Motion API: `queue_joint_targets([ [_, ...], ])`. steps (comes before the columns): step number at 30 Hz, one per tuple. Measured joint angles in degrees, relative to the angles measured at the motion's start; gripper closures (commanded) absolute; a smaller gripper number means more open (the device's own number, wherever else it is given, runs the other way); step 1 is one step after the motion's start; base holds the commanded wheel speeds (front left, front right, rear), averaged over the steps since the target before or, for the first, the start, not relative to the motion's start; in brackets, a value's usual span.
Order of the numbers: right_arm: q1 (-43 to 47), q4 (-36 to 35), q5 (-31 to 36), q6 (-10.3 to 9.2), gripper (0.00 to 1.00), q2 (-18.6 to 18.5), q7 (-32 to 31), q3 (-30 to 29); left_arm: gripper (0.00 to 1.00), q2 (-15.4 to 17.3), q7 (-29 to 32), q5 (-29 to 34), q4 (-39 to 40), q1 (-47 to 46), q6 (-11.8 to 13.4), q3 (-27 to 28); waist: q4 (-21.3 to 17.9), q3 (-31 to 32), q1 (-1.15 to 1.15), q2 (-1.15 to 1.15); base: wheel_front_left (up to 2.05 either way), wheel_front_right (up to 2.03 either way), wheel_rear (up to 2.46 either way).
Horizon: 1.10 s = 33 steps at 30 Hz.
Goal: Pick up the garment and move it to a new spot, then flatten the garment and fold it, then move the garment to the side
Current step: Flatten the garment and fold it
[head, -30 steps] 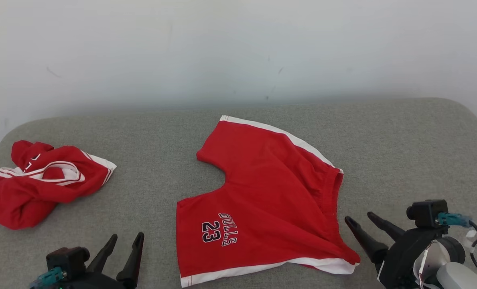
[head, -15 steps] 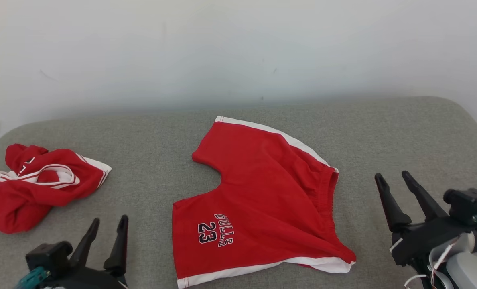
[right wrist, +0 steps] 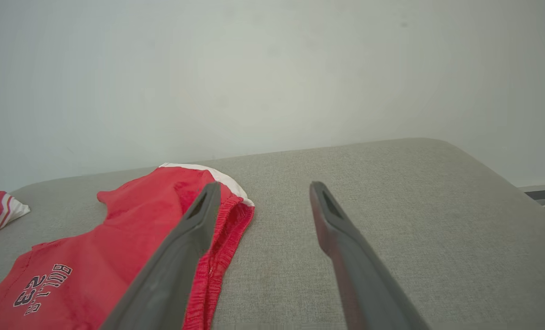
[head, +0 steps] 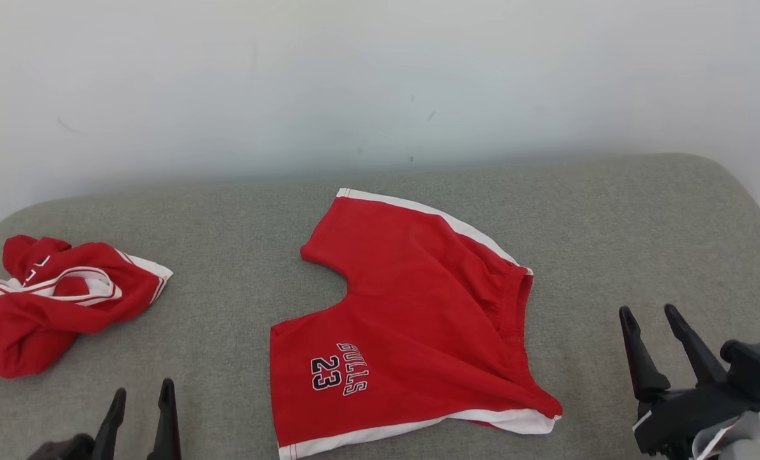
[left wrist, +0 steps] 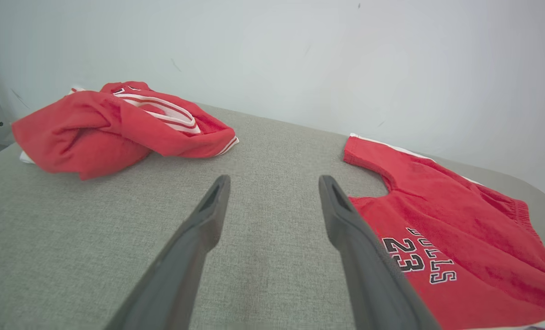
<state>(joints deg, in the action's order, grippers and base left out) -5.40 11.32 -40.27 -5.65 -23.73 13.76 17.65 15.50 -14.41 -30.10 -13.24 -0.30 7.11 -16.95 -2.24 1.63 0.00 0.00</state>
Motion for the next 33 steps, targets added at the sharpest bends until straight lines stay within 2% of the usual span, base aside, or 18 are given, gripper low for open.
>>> queue_joint_targets([
  [8, 2.10, 0.33, 1.82, -0.62, 0.00, 0.18, 0.38, -0.37, 0.00, -2.45, 0.00, 5.12, 1.41, 3.40, 0.00, 3.11, -0.13, 0.10, 0.00, 0.00, 0.00, 0.00, 0.00],
  [16, 2.64, 0.96, 3.03, -0.98, 0.00, 0.15, 0.37, -0.35, 0.00, -2.74, 0.35, 8.57, 2.19, 4.64, 0.00, 3.12, -0.03, 0.18, 0.00, 0.00, 0.00, 0.00, 0.00],
  [21, 2.69, 1.02, 3.35, -1.15, 0.00, 0.14, -0.15, -0.16, 0.00, -3.01, 2.75, 12.09, 2.88, 4.99, 0.00, 3.23, 0.18, 0.21, 0.00, 0.00, 0.00, 0.00, 0.00],
  [33, 2.70, 0.99, 4.12, -1.20, 0.00, 0.15, -1.00, -0.03, 0.00, -4.76, 5.82, 14.50, 4.77, 4.97, 0.00, 4.26, 0.35, -0.02, 0.00, 0.00, 0.00, 0.00, 0.00],
])
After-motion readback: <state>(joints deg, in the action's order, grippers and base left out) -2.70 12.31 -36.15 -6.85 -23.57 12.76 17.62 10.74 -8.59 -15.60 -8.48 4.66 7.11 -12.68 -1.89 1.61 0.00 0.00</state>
